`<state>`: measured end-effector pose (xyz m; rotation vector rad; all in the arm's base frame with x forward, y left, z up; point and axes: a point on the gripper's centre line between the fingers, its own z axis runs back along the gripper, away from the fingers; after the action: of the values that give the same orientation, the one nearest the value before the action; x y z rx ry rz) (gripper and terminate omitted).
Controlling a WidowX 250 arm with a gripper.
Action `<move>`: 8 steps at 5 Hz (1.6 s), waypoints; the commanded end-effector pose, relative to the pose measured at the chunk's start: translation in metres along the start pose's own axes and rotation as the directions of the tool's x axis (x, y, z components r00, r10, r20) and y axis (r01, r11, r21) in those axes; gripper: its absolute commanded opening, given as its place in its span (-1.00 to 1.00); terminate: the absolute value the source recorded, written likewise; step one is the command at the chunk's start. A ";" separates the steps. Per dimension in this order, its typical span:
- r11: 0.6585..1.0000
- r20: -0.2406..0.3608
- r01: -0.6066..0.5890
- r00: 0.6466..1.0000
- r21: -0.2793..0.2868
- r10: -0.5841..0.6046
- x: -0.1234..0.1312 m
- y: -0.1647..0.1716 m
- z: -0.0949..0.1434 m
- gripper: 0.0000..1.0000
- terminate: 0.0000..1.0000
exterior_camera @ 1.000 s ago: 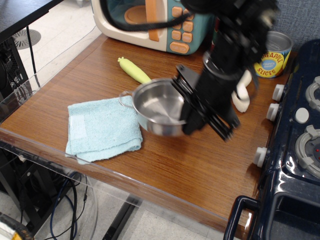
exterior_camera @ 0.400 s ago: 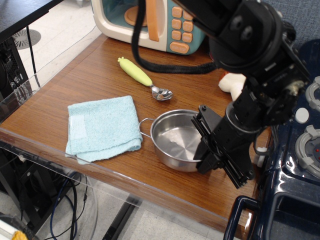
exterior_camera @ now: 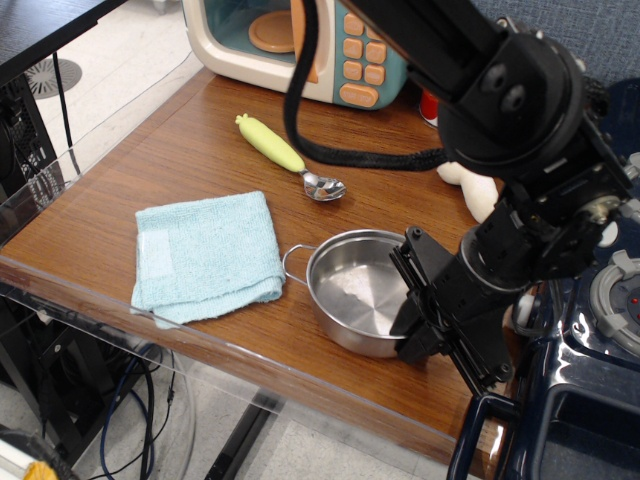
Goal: Move pot to bottom right of table.
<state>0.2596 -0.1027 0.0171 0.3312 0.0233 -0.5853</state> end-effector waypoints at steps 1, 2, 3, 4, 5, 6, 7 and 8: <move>1.000 0.025 -0.029 0.999 0.007 0.029 -0.013 0.008 0.008 1.00 -1.00; 0.999 0.034 -0.042 0.999 -0.002 0.042 -0.014 0.013 0.011 1.00 -1.00; 0.998 0.048 -0.056 0.997 -0.004 0.056 -0.018 0.021 0.020 1.00 -1.00; 0.994 0.116 -0.107 0.987 -0.025 0.110 -0.032 0.032 0.046 1.00 -1.00; 0.989 0.169 -0.133 0.975 -0.058 0.141 -0.044 0.041 0.068 1.00 -1.00; 0.990 0.196 -0.135 0.971 -0.037 0.140 -0.055 0.048 0.082 1.00 -1.00; 0.990 0.196 -0.135 0.971 -0.037 0.140 -0.055 0.048 0.082 1.00 -1.00; 0.990 0.196 -0.135 0.971 -0.037 0.140 -0.055 0.048 0.082 1.00 -1.00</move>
<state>0.2435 -0.0693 0.1086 0.2529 -0.1464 -0.4848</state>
